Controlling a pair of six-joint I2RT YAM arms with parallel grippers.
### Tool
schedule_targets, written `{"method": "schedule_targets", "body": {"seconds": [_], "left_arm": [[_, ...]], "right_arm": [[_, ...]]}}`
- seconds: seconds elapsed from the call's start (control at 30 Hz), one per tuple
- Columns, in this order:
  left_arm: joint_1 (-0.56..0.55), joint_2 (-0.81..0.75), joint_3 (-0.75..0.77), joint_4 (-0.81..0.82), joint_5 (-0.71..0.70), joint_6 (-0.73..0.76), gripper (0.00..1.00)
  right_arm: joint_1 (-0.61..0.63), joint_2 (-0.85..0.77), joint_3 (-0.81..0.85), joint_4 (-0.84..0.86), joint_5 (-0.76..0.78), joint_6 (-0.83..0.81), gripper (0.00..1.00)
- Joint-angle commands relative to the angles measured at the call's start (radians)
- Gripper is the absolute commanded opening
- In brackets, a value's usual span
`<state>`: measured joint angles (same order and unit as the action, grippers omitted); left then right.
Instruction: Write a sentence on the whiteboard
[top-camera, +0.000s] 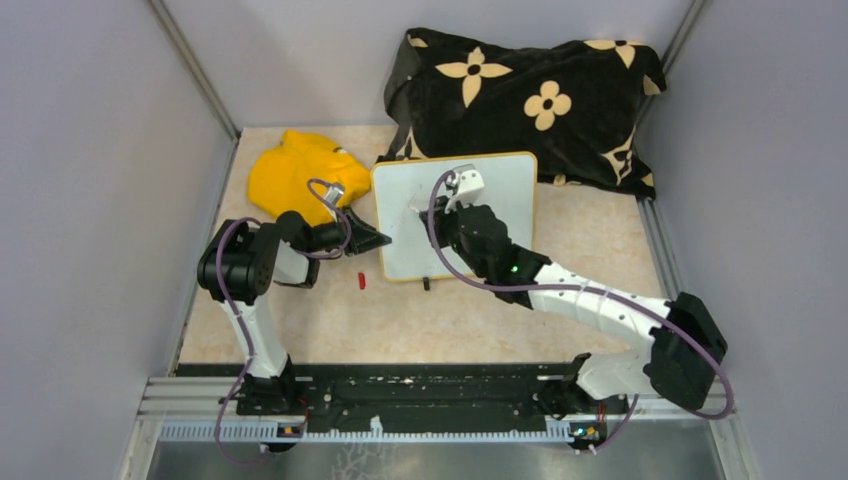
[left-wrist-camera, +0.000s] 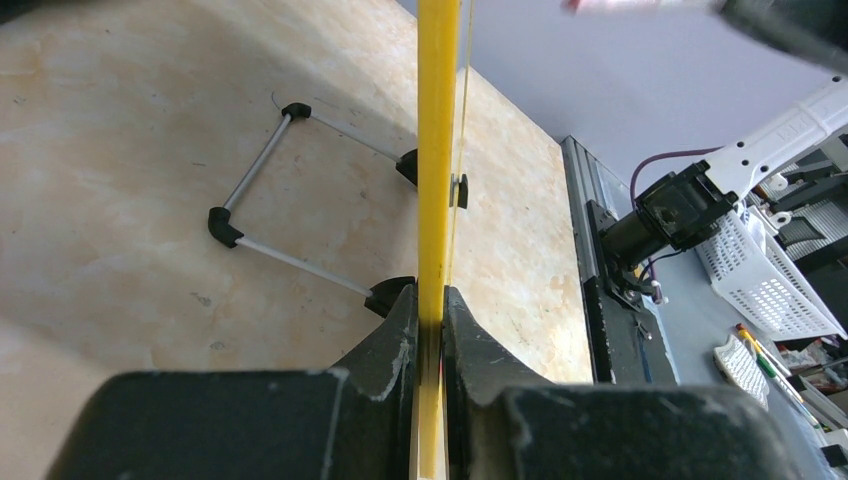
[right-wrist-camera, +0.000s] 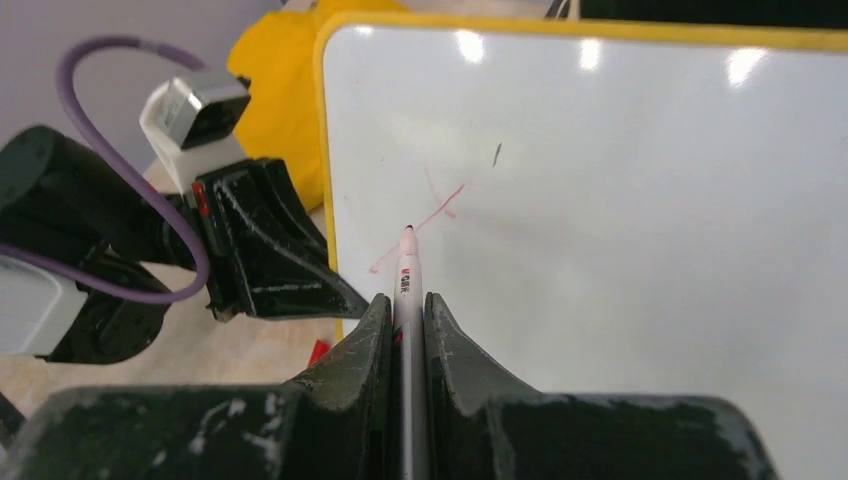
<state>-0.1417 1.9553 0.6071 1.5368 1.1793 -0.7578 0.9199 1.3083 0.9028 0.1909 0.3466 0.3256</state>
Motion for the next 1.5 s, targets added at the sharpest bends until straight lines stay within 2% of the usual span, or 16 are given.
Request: {"method": "schedule_targets", "body": {"seconds": [0.0,0.97,1.47], "left_arm": [[-0.004,0.006,-0.006,0.055,0.008,0.011,0.00],[-0.004,0.005,-0.005,0.050,0.010,0.013,0.00],[-0.004,0.003,-0.004,0.047,0.011,0.012,0.00]], "right_arm": [[-0.027,-0.074,-0.001,0.025,0.097,-0.044,0.00],[-0.033,0.058,0.052,0.045,0.097,-0.060,0.00],[-0.034,0.016,-0.009,-0.024,0.145,-0.062,0.00]]}}
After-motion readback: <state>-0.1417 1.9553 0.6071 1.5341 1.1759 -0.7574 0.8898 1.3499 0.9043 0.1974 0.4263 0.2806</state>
